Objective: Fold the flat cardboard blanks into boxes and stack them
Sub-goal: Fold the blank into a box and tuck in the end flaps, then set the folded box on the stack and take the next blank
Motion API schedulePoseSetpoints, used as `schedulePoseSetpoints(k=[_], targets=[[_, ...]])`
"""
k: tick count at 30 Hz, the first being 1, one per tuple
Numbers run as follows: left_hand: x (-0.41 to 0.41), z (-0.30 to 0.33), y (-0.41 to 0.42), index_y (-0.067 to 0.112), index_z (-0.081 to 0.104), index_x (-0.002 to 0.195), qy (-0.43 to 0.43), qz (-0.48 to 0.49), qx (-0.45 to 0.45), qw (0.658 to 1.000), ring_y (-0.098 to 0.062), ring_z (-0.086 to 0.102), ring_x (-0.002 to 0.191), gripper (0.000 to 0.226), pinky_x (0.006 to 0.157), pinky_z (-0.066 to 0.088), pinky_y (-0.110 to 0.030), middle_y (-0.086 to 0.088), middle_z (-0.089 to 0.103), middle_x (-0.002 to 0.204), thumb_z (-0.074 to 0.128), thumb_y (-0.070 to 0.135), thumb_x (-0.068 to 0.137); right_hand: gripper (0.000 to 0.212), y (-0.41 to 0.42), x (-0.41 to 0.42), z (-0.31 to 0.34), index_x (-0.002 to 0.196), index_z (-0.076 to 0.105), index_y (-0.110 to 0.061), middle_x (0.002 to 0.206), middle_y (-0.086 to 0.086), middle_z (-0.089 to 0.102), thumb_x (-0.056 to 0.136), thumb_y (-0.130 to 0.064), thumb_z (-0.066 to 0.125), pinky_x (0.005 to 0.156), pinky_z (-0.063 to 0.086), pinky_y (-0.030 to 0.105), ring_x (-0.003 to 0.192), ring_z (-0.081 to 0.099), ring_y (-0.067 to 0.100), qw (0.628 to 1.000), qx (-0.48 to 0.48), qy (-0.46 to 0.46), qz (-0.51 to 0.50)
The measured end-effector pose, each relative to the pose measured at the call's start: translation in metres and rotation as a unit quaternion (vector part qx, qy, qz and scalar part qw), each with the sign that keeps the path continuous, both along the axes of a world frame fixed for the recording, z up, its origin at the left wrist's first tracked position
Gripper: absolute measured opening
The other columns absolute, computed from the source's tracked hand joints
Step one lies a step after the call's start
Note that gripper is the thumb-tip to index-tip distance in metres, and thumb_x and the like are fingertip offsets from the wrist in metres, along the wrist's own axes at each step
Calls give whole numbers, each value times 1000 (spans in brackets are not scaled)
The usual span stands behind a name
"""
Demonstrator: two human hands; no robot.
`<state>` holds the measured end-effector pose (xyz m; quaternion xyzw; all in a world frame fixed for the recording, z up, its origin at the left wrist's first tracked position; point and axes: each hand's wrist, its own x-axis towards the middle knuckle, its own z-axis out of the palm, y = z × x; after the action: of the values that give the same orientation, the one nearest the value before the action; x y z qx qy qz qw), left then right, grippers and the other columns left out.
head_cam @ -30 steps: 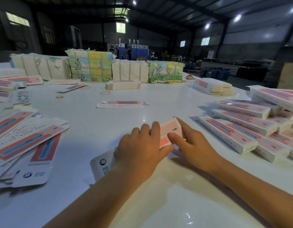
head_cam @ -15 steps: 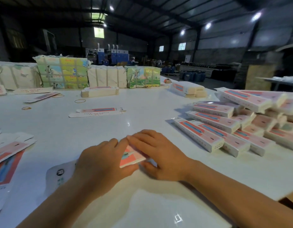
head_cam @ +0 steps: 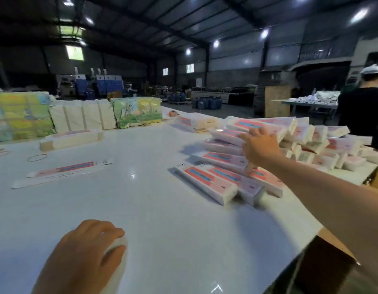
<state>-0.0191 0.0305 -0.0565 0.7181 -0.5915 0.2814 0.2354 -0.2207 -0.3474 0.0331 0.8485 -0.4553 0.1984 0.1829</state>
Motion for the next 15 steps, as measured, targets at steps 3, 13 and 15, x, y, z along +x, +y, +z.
schedulePoseSetpoints(k=[3,13,15], targets=[[0,0,-1,22,72,73,13,2,16,1000,-10,44,80,35,44,48,-30,17,55,86,41,40,69,46,-23,-18,-7,138,43,-32,140,5,46,92,-32,45,105,29,47,127,37,31,999,-15,-10,-32],[-12,6,5,28,68,97,104,32,82,991,-8,52,91,54,75,41,-19,16,59,96,24,48,75,32,100,54,39,118,63,-17,125,9,58,93,-28,47,90,38,41,112,48,30,983,-70,-55,161],[-13,4,6,31,64,109,129,42,94,986,-9,48,102,58,80,30,-12,17,56,106,19,51,77,29,152,74,24,116,66,-21,120,5,64,92,-29,50,87,43,39,109,53,28,949,-6,-112,296]])
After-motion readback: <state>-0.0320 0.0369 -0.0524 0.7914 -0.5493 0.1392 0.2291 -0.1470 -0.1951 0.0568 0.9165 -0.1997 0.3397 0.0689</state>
